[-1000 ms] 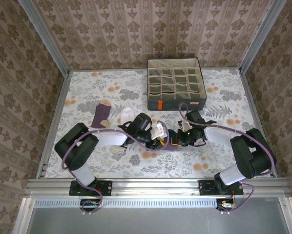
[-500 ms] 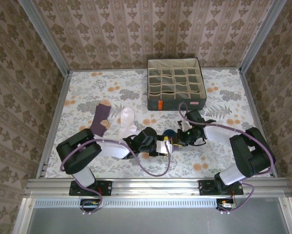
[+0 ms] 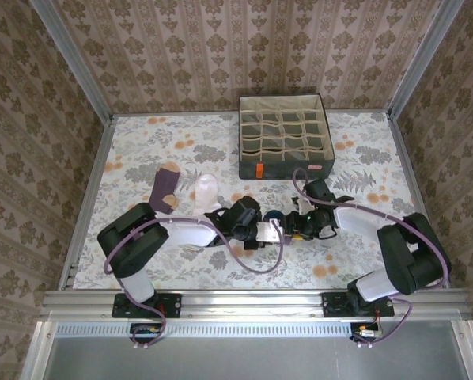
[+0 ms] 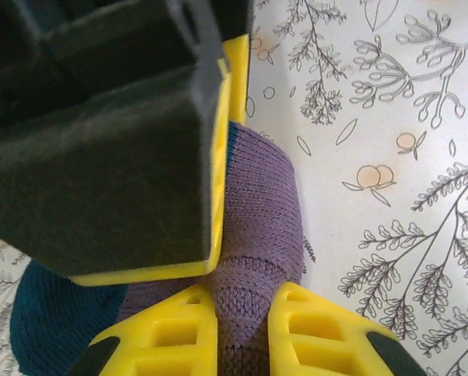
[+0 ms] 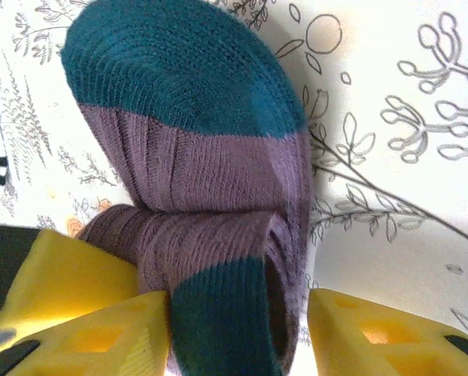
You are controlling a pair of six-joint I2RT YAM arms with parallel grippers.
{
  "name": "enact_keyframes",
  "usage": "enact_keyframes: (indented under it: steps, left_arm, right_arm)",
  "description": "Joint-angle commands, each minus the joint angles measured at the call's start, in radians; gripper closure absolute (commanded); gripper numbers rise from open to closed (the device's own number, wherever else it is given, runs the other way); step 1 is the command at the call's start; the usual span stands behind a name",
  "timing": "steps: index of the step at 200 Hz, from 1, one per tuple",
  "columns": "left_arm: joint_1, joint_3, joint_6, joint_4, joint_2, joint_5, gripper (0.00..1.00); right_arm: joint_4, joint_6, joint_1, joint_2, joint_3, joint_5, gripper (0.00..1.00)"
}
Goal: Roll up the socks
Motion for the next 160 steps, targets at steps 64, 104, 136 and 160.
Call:
enact_keyframes:
  steps: [64,104,136,160]
  left_arm:
    - [0.13,0.13,-0.397,-0.198,0.171,0.451,1.0]
    - [0.16,0.12,-0.532,-0.099,0.232,0.545,1.0]
    - [0.164,0.132,-0.554,-0.105,0.267,0.55,1.0]
    - [0.164,0.123,-0.539,-0.105,0.258,0.517,0.97]
  right_arm:
    - [0.011,-0.01,-0.007,-0.097,-0.055,0.001,0.49]
    - [0.054,-0.005,-0.006,-0.051,-0.053,-0.019,0.49]
    - [0.111,0.018,0.009,0.031,-0.057,-0.052,0.53]
    - [0.112,0.021,0.015,0.078,-0.057,-0.049,0.73]
